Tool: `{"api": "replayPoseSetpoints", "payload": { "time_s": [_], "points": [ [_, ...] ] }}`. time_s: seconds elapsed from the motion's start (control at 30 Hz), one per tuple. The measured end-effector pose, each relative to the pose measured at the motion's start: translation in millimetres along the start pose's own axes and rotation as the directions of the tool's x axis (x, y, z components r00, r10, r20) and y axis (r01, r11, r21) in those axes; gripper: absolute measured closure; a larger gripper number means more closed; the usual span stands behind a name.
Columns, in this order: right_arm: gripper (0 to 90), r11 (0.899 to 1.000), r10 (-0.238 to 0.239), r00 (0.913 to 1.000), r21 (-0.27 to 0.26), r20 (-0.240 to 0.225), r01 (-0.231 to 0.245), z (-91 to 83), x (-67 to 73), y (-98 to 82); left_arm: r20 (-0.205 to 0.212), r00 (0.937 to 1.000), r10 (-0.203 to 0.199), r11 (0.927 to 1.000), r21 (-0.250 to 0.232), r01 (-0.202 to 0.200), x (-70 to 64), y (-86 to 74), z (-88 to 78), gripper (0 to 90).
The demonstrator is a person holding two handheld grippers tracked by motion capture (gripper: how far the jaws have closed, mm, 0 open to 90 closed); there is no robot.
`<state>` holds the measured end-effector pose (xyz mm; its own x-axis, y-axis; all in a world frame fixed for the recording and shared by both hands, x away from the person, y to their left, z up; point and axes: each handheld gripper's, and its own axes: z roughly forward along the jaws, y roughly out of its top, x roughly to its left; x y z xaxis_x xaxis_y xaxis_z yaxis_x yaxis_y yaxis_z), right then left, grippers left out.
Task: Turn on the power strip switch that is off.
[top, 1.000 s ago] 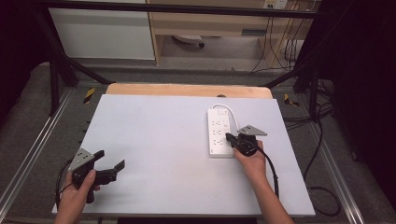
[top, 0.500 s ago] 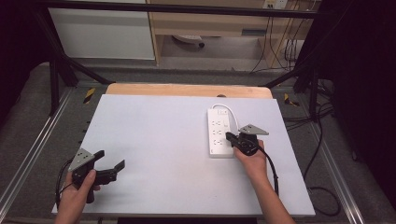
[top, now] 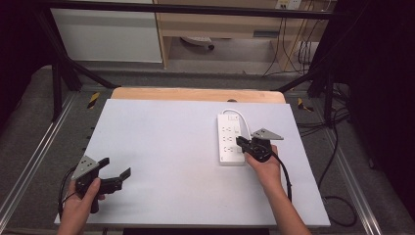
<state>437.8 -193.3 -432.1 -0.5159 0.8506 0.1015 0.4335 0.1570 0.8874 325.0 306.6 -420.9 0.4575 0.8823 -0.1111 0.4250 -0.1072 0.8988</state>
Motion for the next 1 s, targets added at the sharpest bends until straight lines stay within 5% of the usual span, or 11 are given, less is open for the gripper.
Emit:
{"api": "replayPoseSetpoints", "payload": {
  "time_s": [1.0],
  "points": [
    [65.6,1.0,0.013,0.9996,-0.025,-0.024,-0.013,-11.3,8.1,18.7,-0.001,1.0,0.0,1.0,-0.002,0.0,0.1,0.0,-0.3,6.5]
  ]
}}
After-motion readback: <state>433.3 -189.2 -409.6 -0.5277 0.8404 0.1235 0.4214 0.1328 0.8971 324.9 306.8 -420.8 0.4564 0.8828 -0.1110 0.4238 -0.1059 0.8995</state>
